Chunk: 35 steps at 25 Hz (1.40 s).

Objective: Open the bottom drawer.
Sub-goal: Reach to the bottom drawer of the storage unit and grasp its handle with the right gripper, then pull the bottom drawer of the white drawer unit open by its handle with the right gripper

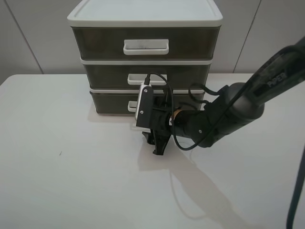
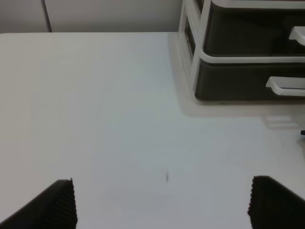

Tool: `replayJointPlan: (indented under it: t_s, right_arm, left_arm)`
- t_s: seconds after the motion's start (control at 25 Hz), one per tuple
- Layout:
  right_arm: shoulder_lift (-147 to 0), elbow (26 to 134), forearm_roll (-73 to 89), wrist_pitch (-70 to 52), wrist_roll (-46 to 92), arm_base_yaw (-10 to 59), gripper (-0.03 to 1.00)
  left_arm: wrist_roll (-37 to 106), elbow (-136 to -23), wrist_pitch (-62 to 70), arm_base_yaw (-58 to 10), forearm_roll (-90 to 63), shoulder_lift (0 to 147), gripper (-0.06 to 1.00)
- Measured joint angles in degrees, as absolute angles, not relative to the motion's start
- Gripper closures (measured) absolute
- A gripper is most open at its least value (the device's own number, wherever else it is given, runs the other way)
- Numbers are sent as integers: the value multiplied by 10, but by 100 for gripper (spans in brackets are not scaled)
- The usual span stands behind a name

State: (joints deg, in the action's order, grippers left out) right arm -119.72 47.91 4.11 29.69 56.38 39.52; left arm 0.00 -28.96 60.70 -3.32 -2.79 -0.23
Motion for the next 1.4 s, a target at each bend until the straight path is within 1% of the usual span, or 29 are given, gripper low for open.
replayJointPlan:
  t_s: [0.24, 0.32, 0.36, 0.4, 0.44, 0.52, 0.6, 0.64, 0.96, 1.12, 1.4]
  right_arm:
    - [-1197, 479, 20, 291, 564, 384, 28]
    - [-1197, 479, 19, 291, 564, 381, 32]
    - [-1197, 479, 18, 290, 564, 381, 35]
    - [-1197, 479, 18, 291, 564, 381, 39]
    - [-1197, 480, 18, 293, 564, 380, 45]
    - [-1197, 484, 18, 300, 564, 377, 60]
    - [-1197, 484, 22, 311, 564, 376, 79]
    - [-1196, 484, 22, 313, 565, 375, 85]
    - [-1195, 484, 20, 309, 569, 376, 86]
    - [-1184, 484, 20, 285, 569, 381, 86]
    - [-1155, 447, 18, 275, 568, 395, 86]
  left_arm:
    - [0, -290, 607, -33, -28, -2, 20]
    - [0, -290, 607, -33, -28, -2, 20]
    - [0, -290, 607, -33, -28, -2, 20]
    - [0, -290, 607, -33, -28, -2, 20]
    - [0, -290, 607, -33, -28, -2, 20]
    - [0, -290, 607, -33, -28, -2, 20]
    - [0, -290, 607, -33, -28, -2, 20]
    - [0, -290, 607, -33, -28, -2, 20]
    - [0, -290, 607, -33, -28, -2, 20]
    - [0, -290, 607, -33, -28, -2, 20]
    - [0, -290, 607, -33, -28, -2, 20]
